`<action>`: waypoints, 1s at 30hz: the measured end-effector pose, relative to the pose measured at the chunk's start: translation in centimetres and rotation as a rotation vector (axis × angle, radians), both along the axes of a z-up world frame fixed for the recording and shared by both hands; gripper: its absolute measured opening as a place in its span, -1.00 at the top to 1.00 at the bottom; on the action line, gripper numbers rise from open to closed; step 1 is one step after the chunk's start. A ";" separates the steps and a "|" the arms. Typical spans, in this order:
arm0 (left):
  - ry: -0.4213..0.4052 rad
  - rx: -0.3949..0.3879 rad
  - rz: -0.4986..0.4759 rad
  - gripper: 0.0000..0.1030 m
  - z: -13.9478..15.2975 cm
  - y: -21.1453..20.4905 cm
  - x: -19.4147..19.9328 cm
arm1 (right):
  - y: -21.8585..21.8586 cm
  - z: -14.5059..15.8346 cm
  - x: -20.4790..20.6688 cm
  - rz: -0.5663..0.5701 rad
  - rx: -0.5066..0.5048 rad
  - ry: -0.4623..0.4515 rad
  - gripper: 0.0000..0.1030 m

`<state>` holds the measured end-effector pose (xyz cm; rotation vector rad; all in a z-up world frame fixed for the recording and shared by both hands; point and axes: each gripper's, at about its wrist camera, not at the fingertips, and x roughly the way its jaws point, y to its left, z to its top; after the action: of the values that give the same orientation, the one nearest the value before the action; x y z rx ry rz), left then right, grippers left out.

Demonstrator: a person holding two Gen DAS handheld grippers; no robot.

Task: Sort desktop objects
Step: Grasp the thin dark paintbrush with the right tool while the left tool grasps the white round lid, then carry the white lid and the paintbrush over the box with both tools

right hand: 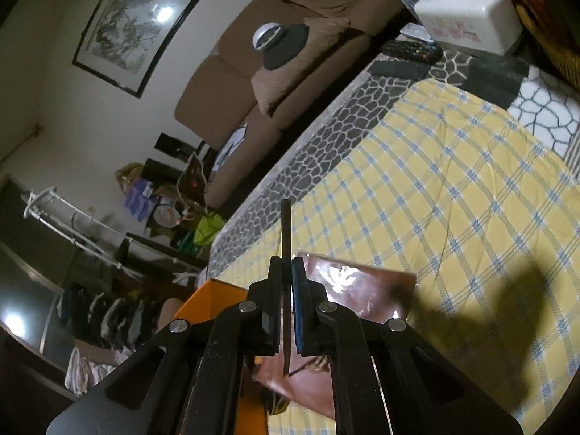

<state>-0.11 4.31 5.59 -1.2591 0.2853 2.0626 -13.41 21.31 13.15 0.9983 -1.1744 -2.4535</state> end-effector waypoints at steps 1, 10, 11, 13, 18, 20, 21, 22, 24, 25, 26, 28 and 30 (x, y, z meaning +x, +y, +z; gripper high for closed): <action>0.009 -0.015 -0.010 0.17 -0.4 0.2 0.5 | 0.2 0.1 0.1 0.000 0.003 0.001 0.92; 0.033 -0.065 0.010 0.18 -1.5 0.0 0.5 | 0.0 0.9 0.4 0.019 0.016 -0.003 0.92; 0.042 -0.076 0.016 0.08 -1.6 -0.1 0.5 | -0.1 1.0 0.5 0.024 0.020 -0.001 0.92; 0.026 -0.081 0.020 0.08 -2.3 -0.1 0.2 | -0.3 1.2 0.5 0.031 0.024 -0.001 0.92; 0.030 -0.086 0.031 0.17 -2.9 0.1 0.2 | -1.0 1.5 0.4 0.044 0.026 -0.004 0.92; 0.043 -0.058 0.045 0.17 -2.2 -0.1 0.2 | -1.3 1.7 0.4 0.050 0.026 0.002 0.92; 0.060 -0.044 0.051 0.17 -1.5 -0.3 0.1 | -1.5 2.0 0.4 0.056 0.023 0.008 0.92; 0.074 -0.023 0.056 0.17 -0.5 -0.6 0.0 | -1.6 2.2 0.4 0.060 0.020 0.013 0.92; 0.112 0.023 0.085 0.17 1.7 -1.3 -0.4 | -2.2 2.9 0.5 0.071 0.014 0.033 0.92; 0.129 0.053 0.104 0.17 3.0 -2.0 -0.6 | -2.6 3.3 0.6 0.080 0.012 0.045 0.92; 0.142 0.079 0.123 0.17 4.1 -2.7 -0.9 | -3.0 3.7 0.7 0.091 0.009 0.059 0.92; 0.175 0.124 0.160 0.17 6.3 -4.2 -1.2 | -3.9 4.5 0.8 0.109 0.008 0.079 0.92; 0.213 0.155 0.200 0.17 8.1 -5.9 -1.4 | -4.8 5.4 1.1 0.129 0.004 0.105 0.92</action>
<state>-1.51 -1.61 13.73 -1.0104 0.0943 2.3460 -12.34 16.47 18.56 0.9040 -1.0386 -2.3772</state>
